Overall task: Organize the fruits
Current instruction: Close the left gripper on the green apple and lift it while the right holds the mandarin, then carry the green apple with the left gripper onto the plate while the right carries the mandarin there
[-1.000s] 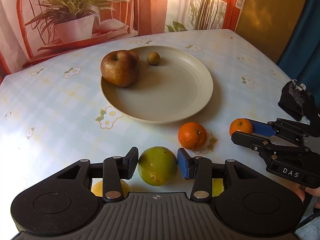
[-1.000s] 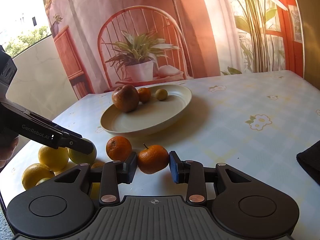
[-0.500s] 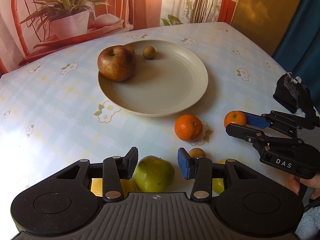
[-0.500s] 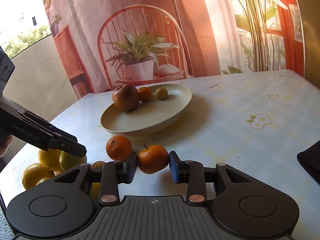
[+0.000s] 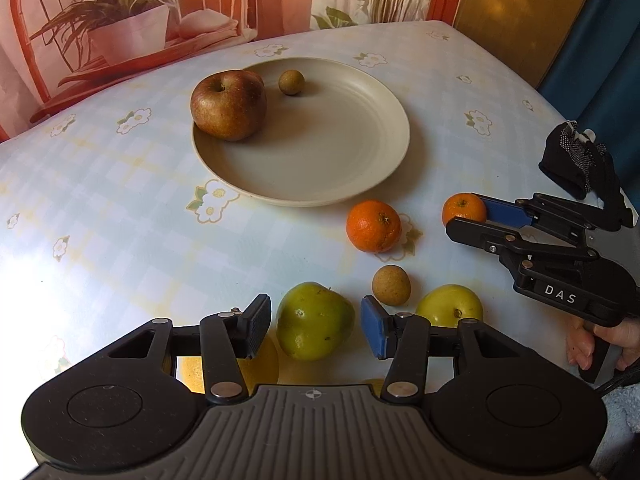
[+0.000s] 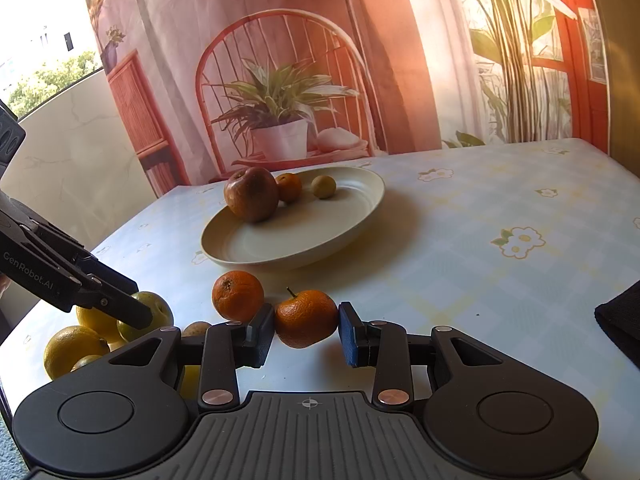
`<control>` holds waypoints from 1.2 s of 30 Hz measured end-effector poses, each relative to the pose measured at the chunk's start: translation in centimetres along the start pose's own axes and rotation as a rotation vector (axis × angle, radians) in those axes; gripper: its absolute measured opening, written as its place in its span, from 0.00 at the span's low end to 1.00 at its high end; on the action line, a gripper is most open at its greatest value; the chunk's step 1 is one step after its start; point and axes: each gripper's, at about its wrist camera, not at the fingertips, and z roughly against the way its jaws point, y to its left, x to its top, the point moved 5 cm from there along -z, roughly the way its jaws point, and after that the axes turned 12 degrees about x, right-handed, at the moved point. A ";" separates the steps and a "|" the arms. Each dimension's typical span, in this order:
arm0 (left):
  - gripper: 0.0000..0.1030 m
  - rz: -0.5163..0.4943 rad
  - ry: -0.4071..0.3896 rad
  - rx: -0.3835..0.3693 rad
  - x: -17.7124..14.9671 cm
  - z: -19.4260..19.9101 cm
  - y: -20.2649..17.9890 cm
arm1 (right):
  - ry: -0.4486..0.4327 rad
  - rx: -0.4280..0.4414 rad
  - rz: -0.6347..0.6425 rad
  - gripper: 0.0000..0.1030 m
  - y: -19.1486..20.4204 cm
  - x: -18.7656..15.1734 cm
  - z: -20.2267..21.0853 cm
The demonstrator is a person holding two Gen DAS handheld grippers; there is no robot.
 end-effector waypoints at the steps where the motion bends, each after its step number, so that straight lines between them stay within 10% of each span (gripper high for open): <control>1: 0.51 -0.014 0.000 0.008 -0.1 0.0 -0.2 | 0.000 0.000 0.000 0.31 0.0 0.0 0.0; 16: 0.47 -0.199 -0.062 0.143 -0.7 -0.9 -1.9 | 0.000 0.000 -0.001 0.31 -0.1 0.1 0.0; 36: 0.47 0.090 -0.222 0.062 1.7 1.9 0.5 | 0.164 -0.123 0.148 0.30 1.9 6.1 -0.4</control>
